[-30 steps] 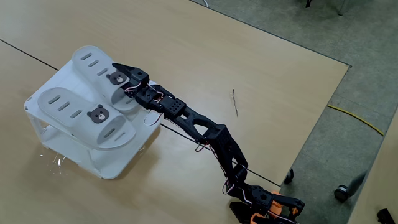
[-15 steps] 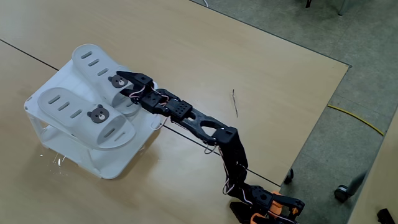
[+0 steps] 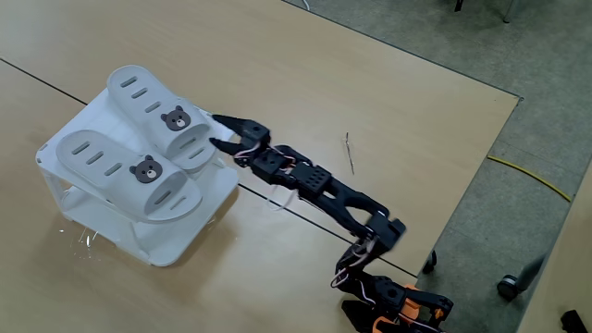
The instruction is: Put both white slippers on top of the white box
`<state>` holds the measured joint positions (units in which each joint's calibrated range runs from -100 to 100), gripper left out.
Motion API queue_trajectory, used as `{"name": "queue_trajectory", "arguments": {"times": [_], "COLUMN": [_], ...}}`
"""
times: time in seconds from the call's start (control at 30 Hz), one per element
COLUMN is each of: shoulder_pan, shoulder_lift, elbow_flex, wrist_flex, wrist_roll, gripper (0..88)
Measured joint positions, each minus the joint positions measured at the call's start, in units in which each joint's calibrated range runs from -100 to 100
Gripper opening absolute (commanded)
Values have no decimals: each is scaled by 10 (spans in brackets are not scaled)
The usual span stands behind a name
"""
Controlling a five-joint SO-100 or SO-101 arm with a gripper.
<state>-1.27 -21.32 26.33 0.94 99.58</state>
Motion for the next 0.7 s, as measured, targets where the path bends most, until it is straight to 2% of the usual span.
{"name": "queue_trajectory", "arguments": {"times": [0.03, 0.17, 0.3, 0.47, 0.53, 0.6, 0.7], "shoulder_pan": [0, 0, 0, 0, 0, 0, 0], "shoulder_lift": [-29, -90, -100, -101, -112, -154, -265], "elbow_flex": [13, 54, 142, 248, 255, 266, 341], "wrist_flex": [0, -68, -293, -697, -814, -894, -924], "wrist_roll": [0, 0, 0, 0, 0, 0, 0], "gripper": [0, 7, 7, 7, 7, 7, 7]}}
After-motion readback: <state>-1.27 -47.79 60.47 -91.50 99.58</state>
